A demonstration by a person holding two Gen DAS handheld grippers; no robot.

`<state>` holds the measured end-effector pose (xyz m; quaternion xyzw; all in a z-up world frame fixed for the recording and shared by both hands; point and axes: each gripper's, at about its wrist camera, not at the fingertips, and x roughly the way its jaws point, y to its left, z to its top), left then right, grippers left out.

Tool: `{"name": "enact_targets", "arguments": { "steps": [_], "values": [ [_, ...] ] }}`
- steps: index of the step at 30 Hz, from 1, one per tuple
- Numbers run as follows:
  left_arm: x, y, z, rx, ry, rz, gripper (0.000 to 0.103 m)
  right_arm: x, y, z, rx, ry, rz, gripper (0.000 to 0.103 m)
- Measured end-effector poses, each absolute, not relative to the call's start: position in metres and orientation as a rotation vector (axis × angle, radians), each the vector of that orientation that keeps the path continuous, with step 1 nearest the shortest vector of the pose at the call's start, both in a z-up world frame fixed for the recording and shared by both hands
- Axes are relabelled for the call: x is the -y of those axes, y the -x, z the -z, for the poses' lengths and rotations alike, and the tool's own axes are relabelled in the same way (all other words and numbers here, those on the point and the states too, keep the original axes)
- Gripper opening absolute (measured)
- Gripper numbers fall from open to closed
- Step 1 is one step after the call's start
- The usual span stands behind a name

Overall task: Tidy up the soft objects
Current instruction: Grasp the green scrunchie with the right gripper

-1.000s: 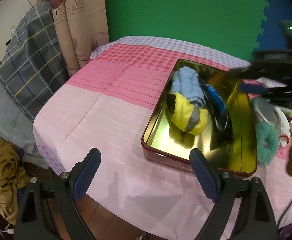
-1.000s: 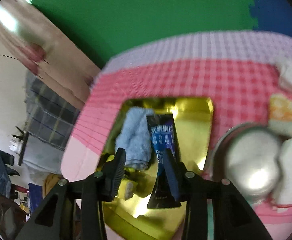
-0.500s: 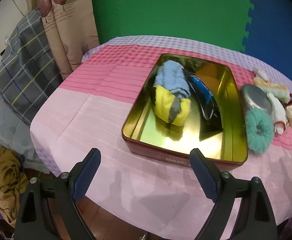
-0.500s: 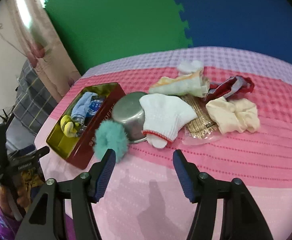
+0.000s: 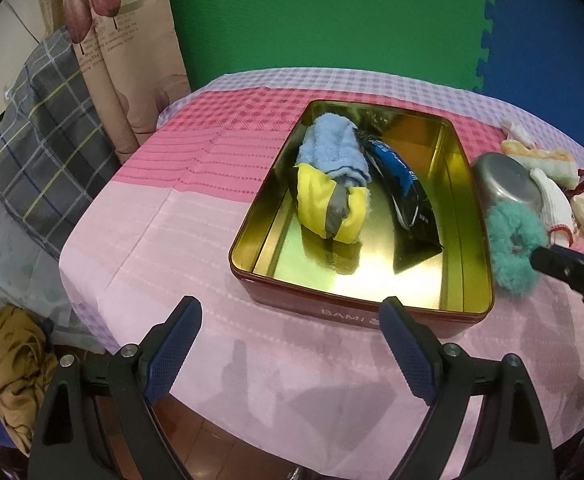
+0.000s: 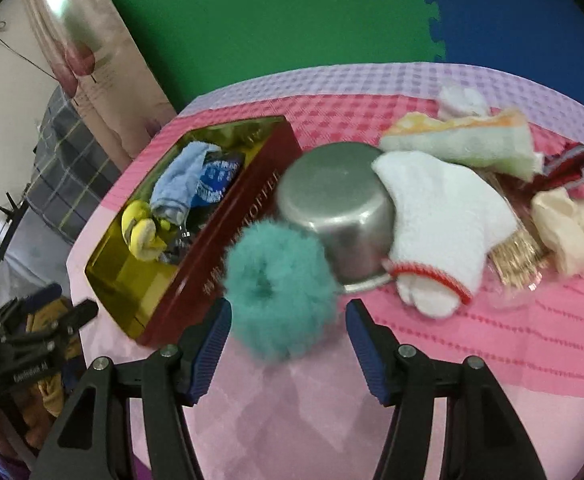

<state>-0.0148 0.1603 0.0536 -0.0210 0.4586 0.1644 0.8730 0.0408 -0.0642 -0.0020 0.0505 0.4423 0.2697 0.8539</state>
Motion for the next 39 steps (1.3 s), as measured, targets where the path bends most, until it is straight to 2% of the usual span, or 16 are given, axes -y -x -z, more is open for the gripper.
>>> {"name": "enact_targets", "arguments": {
  "steps": [2,3,8,13,18,24,26,27,30,34,36,39],
  "values": [
    [-0.160,0.014,-0.052,-0.968,0.040,-0.343,0.088,0.055,-0.046,0.007,-0.939,-0.059,-0.555,0.032],
    [-0.159,0.013,-0.051,-0.973,0.036,-0.342,0.088,0.052,-0.049,0.013,-0.964,-0.050,-0.552,0.013],
    [-0.157,0.014,-0.051,-0.970,0.015,-0.349,0.088,0.068,-0.038,0.015,-0.968,-0.078,-0.561,0.013],
    [-0.159,0.014,-0.051,-0.974,0.030,-0.353,0.088,0.139,-0.019,-0.005,-0.944,-0.038,-0.496,0.013],
    [-0.150,0.014,-0.051,-0.980,0.008,-0.345,0.088,0.210,-0.035,-0.019,-0.919,0.094,-0.452,0.013],
    [-0.130,0.012,-0.051,-0.992,-0.060,-0.344,0.088,0.220,-0.083,-0.013,-0.885,0.317,-0.378,0.013],
    [-0.126,0.011,-0.052,-0.990,-0.067,-0.345,0.088,0.223,-0.098,-0.012,-0.887,0.334,-0.371,0.018],
    [-0.123,0.011,-0.052,-0.991,-0.072,-0.345,0.088,0.226,-0.103,-0.011,-0.902,0.329,-0.383,0.026],
    [-0.116,0.005,-0.050,-1.006,-0.098,-0.344,0.088,0.225,-0.113,-0.010,-0.907,0.387,-0.345,0.065],
    [-0.105,-0.001,-0.050,-1.025,-0.127,-0.334,0.088,0.217,-0.114,-0.015,-0.842,0.509,-0.344,0.071],
    [-0.100,-0.002,-0.055,-1.006,-0.128,-0.319,0.088,0.213,-0.122,-0.012,-0.879,0.523,-0.405,0.077],
    [-0.092,-0.002,-0.066,-0.964,-0.157,-0.311,0.088,0.209,-0.139,0.002,-0.949,0.541,-0.451,0.077]
  ]
}}
